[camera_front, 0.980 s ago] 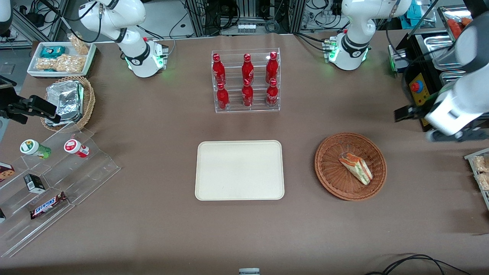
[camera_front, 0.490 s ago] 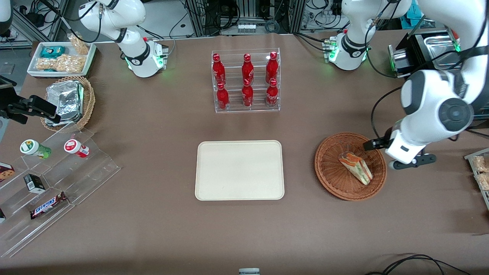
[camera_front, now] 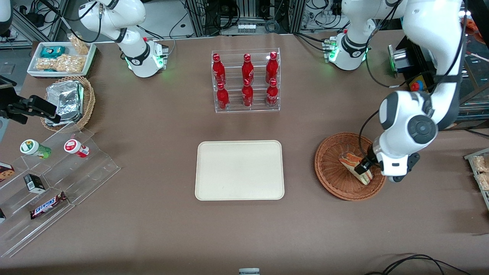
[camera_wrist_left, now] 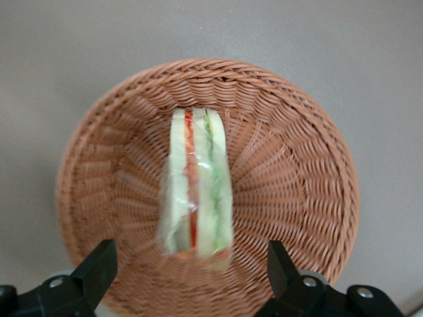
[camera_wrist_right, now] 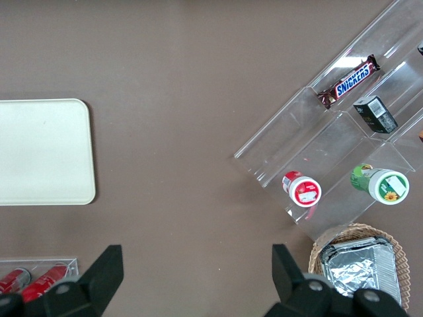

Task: Place sandwich from basket to tray
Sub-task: 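Lower the open left gripper over the wrapped sandwich in the basket, then close the left gripper on the sandwich and lift it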

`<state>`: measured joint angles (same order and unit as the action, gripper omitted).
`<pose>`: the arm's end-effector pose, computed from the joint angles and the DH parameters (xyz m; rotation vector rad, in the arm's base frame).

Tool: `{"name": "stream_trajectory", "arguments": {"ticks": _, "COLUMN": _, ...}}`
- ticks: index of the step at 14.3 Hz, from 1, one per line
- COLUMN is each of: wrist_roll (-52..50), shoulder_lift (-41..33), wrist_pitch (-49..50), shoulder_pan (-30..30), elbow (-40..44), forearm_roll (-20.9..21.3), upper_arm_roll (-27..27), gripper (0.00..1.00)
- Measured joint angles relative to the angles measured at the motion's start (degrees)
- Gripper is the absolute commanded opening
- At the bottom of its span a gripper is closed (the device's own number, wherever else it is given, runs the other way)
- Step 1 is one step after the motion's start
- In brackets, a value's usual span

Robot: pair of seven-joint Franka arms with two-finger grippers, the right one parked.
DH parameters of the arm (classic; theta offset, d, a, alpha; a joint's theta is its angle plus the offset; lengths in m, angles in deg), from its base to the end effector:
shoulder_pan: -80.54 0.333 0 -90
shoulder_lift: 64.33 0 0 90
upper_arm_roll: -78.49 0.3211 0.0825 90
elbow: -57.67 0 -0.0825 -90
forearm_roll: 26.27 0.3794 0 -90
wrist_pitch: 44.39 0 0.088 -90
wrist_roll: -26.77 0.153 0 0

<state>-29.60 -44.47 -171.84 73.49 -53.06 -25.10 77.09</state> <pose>0.6016 -0.0876 0.2652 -2.8450 -1.2445 0.0654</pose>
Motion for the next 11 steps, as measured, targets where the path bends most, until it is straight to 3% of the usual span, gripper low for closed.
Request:
{"name": "stream_trajectory", "arguments": {"ticks": 3, "wrist_roll": -2.7, "shoulder_lift": 3.3, "wrist_pitch": -1.0, "shoulder_pan": -0.1, "elbow": 1.1, "forearm_roll": 0.0, "upper_arm_roll": 0.1, "gripper": 0.96}}
{"name": "stream_trajectory", "arguments": {"ticks": 5, "wrist_roll": -2.9, "shoulder_lift": 5.0, "wrist_pitch": -1.0, "shoulder_pan": -0.1, "elbow": 1.5, "forearm_roll": -0.1, "upper_arm_roll": 0.2, "gripper": 0.33}}
{"name": "stream_trajectory", "arguments": {"ticks": 6, "wrist_roll": -2.9, "shoulder_lift": 5.7, "wrist_pitch": -1.0, "shoulder_pan": -0.1, "elbow": 1.5, "forearm_roll": -0.1, "upper_arm_roll": 0.2, "gripper": 0.13}}
{"name": "stream_trajectory", "arguments": {"ticks": 11, "wrist_roll": -2.9, "shoulder_lift": 6.1, "wrist_pitch": 4.1, "shoulder_pan": -0.1, "elbow": 3.0, "forearm_roll": 0.0, "upper_arm_roll": 0.3, "gripper": 0.08}}
